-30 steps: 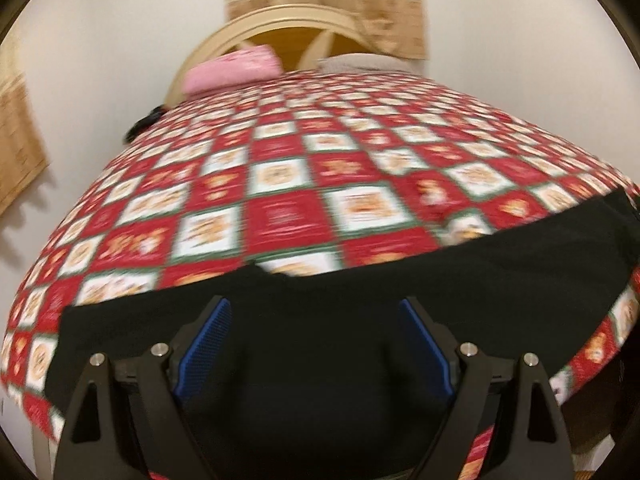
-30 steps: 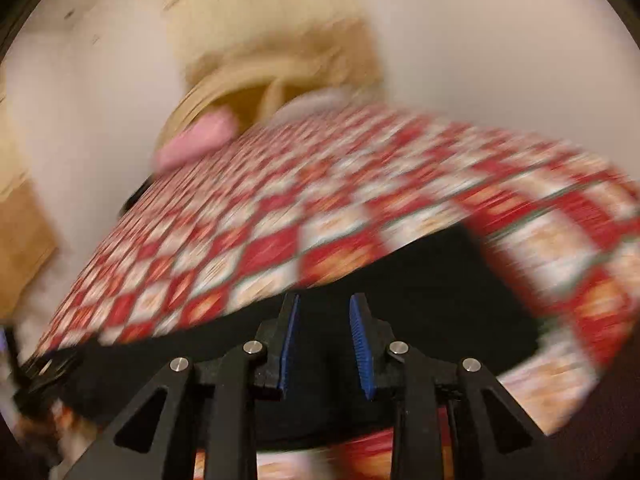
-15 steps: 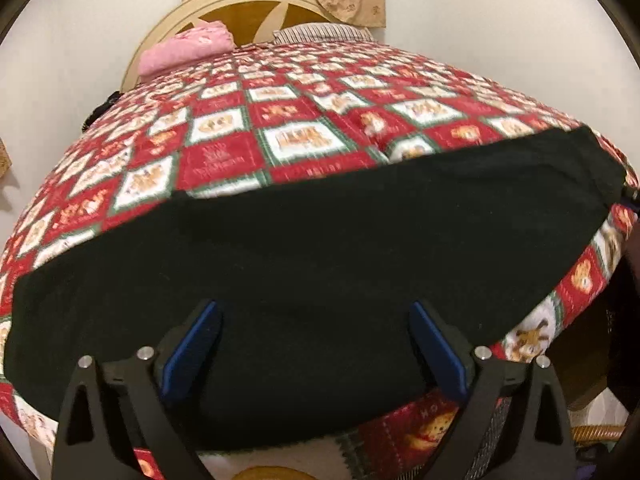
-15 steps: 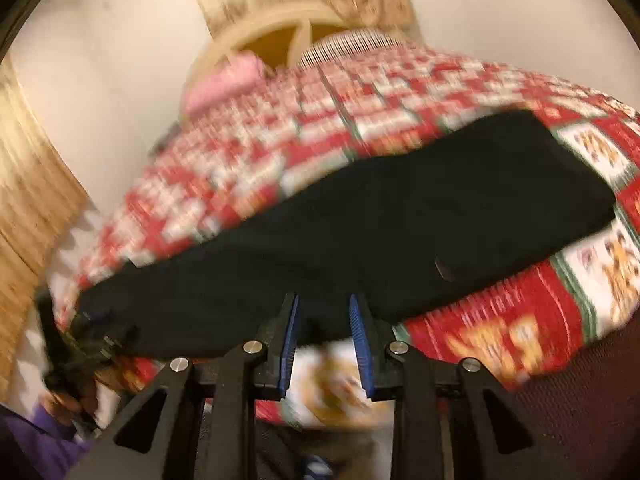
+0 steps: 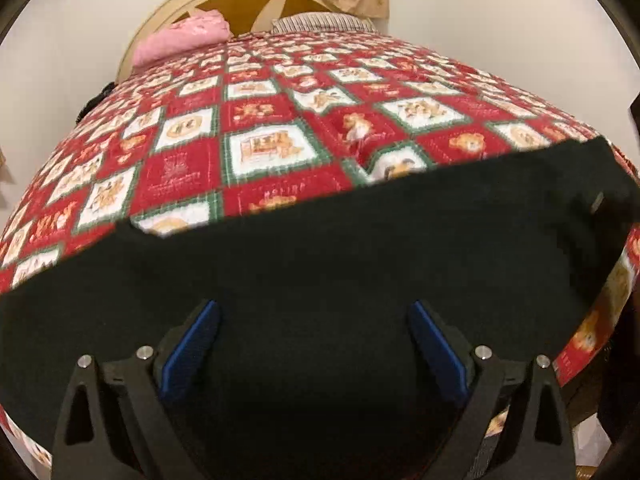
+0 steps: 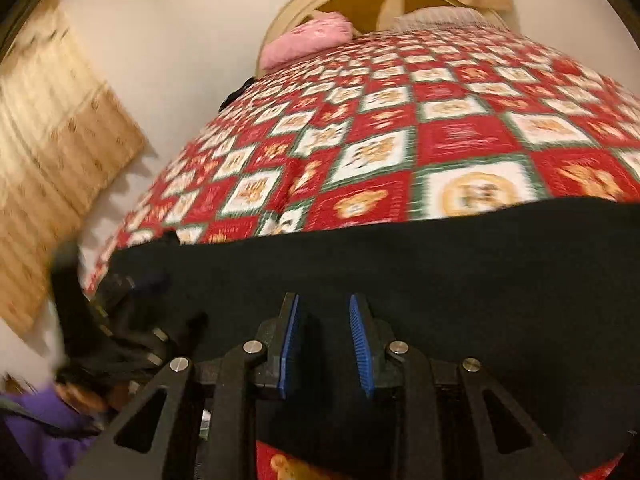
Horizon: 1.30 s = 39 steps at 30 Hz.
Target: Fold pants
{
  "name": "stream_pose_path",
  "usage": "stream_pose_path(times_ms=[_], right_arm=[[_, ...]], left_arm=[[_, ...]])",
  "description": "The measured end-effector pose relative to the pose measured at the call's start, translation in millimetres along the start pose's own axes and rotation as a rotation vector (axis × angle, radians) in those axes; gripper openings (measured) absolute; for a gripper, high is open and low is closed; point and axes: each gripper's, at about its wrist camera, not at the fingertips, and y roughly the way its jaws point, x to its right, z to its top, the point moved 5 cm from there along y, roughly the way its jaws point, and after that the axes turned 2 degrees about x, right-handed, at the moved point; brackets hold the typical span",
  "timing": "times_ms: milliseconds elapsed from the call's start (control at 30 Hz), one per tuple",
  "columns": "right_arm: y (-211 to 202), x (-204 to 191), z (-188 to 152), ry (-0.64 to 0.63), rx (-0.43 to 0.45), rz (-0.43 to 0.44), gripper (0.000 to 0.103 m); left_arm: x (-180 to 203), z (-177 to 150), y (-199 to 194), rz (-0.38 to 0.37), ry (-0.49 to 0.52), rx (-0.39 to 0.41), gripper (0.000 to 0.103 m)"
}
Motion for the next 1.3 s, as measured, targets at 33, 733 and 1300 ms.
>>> stream_pose_path(times_ms=[33, 733, 1300], right_arm=[[-17.7, 7.4, 6.2, -0.003, 0.053, -0.022, 0.028], [-143.1, 90.0, -27.9, 0.101, 0.275, -0.310, 0.028], [-157.0, 77.3, -65.5, 0.120, 0.172, -0.192, 0.028]], left_arm=[[2.0, -1.5, -2.2, 0.008, 0.011, 0.006, 0.100], [2.6, -1.1, 1.3, 0.033, -0.014, -0.014, 0.103], [1.6, -3.6, -0.1, 0.021, -0.018, -0.019, 0.103]])
